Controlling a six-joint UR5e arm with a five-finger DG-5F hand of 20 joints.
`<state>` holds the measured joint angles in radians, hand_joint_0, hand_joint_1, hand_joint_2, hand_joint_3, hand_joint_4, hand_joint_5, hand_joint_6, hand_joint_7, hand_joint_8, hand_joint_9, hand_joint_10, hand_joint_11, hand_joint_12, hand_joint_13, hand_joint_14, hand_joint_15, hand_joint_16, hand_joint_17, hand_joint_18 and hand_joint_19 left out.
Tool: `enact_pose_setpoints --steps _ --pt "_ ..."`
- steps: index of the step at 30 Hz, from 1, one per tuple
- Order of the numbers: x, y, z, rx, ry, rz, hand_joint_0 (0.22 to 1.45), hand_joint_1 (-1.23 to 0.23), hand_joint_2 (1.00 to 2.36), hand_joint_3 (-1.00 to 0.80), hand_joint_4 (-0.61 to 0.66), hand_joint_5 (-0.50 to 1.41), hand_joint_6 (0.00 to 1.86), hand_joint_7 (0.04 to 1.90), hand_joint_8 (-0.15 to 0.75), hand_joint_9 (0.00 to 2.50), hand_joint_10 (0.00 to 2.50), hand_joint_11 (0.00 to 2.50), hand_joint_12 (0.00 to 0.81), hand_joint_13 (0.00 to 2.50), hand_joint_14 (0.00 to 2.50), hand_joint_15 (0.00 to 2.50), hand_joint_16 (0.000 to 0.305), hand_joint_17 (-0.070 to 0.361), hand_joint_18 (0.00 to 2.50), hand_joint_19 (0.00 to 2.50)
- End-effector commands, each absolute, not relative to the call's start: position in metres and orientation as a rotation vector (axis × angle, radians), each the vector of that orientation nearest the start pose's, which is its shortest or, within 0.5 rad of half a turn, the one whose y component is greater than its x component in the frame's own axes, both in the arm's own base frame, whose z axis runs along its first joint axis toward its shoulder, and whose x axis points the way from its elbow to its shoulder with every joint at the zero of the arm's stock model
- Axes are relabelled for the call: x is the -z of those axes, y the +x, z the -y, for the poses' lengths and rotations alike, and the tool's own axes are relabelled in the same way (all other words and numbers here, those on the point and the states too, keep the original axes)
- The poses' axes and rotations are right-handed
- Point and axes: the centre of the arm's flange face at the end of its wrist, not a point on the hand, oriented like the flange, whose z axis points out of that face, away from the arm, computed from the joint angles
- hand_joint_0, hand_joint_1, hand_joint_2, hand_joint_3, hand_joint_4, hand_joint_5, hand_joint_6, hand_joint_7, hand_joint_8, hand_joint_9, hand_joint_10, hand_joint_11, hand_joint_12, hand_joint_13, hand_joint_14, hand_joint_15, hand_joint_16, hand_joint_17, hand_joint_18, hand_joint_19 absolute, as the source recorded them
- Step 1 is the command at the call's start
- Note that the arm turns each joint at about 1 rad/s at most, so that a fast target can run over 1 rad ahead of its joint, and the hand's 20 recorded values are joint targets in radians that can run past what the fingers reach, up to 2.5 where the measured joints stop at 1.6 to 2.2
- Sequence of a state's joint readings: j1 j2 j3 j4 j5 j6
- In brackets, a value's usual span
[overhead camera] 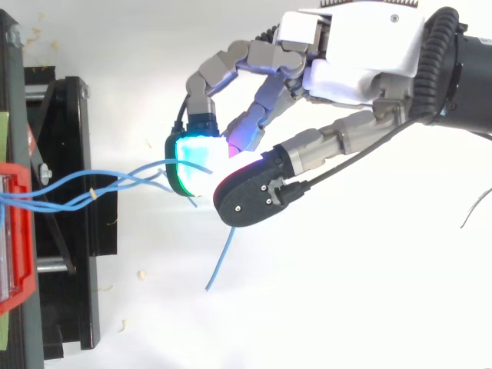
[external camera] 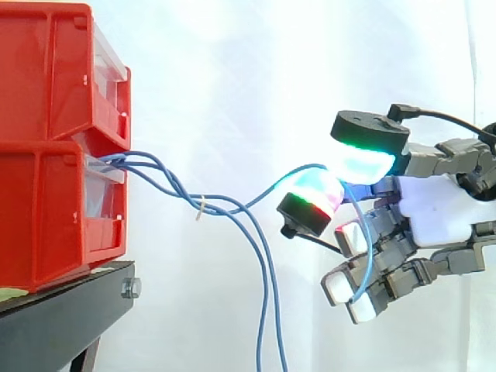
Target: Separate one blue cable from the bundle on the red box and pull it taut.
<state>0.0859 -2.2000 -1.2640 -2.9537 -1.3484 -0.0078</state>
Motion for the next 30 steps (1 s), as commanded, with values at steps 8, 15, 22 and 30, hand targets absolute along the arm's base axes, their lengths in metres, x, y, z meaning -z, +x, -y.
enact_pose_setpoints --steps 8,15,22,30 --pt "-0.2701 0.7156 0.0942 -1.021 1.346 -1.217 0.60 -0.84 1.02 -0.15 -0.11 -0.03 0.90 0.96 0.205 1.14 0.02 0.41 0.339 0.84 0.02 0.47 0.049 0.110 0.67 0.52" --pt "-0.2701 0.7156 0.0942 -1.021 1.346 -1.217 0.60 -0.83 1.02 -0.15 -0.11 -0.03 0.90 0.97 0.203 1.13 0.01 0.40 0.333 0.83 0.02 0.47 0.048 0.108 0.66 0.52" --pt "-0.2692 0.7159 0.0942 -1.021 1.346 -1.217 0.60 -0.83 1.02 -0.15 -0.11 -0.03 0.90 0.97 0.201 1.12 0.01 0.41 0.332 0.82 0.02 0.46 0.047 0.107 0.65 0.52" --pt "-0.2703 0.7158 0.0942 -1.022 1.345 -1.216 0.60 -0.82 1.02 -0.15 -0.11 -0.03 0.90 0.97 0.203 1.12 0.02 0.40 0.330 0.82 0.02 0.47 0.047 0.106 0.65 0.52"
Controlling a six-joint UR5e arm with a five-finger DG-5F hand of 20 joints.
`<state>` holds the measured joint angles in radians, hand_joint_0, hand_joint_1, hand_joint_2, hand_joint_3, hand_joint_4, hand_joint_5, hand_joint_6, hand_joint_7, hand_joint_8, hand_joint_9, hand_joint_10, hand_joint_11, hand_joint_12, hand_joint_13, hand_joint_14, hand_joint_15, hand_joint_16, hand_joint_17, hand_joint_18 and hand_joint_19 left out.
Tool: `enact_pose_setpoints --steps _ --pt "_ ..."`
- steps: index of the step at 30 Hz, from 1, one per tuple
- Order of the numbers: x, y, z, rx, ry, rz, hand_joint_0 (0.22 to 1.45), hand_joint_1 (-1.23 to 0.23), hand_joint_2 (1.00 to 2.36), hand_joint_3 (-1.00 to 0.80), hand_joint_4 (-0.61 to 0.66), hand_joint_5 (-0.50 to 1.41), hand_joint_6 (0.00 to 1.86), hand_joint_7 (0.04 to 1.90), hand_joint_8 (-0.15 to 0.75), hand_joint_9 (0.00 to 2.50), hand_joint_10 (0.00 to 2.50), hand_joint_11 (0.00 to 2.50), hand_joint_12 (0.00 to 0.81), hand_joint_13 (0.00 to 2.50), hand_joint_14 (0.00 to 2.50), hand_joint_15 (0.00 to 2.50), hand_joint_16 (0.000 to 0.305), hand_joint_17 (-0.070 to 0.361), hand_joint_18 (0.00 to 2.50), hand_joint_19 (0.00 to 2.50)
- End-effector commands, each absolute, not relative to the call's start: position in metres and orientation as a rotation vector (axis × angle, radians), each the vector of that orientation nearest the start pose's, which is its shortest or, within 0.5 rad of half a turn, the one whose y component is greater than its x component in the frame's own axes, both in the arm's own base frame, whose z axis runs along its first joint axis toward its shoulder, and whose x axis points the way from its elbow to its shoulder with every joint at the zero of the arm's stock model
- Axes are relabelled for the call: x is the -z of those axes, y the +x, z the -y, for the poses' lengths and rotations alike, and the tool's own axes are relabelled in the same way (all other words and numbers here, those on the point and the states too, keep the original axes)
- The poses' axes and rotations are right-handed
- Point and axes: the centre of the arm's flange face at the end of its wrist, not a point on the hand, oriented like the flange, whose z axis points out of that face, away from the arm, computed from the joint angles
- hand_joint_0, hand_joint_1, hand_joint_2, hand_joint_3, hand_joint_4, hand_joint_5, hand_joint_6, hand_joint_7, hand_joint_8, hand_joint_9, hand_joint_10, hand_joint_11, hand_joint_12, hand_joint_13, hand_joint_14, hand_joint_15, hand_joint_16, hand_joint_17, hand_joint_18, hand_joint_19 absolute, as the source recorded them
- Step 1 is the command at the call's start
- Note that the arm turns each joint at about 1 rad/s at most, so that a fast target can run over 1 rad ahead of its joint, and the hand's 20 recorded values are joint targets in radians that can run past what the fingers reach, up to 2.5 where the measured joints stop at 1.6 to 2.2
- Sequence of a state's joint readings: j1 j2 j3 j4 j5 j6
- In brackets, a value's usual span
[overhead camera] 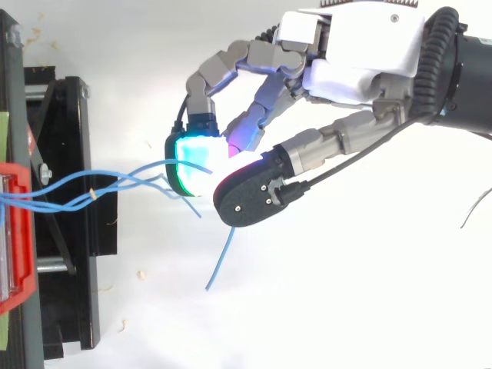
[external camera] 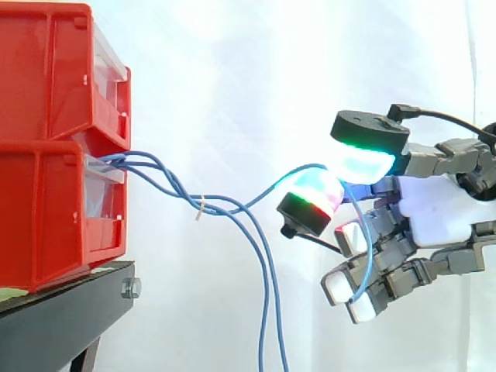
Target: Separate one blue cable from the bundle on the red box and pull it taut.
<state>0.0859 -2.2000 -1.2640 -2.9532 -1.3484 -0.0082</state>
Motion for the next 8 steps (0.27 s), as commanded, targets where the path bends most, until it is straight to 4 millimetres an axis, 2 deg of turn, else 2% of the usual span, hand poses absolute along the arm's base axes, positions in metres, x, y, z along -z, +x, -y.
enact_pose_setpoints --steps 1,8 --pt "-0.2703 0.7158 0.0942 -1.022 1.345 -1.216 0.60 -0.82 1.02 -0.16 -0.11 -0.03 0.90 0.97 0.202 1.12 0.02 0.41 0.329 0.82 0.02 0.47 0.047 0.105 0.65 0.52" --pt "-0.2703 0.7158 0.0942 -1.022 1.345 -1.216 0.60 -0.82 1.02 -0.16 -0.11 -0.03 0.90 0.96 0.194 1.13 0.01 0.40 0.329 0.82 0.02 0.47 0.047 0.105 0.65 0.52"
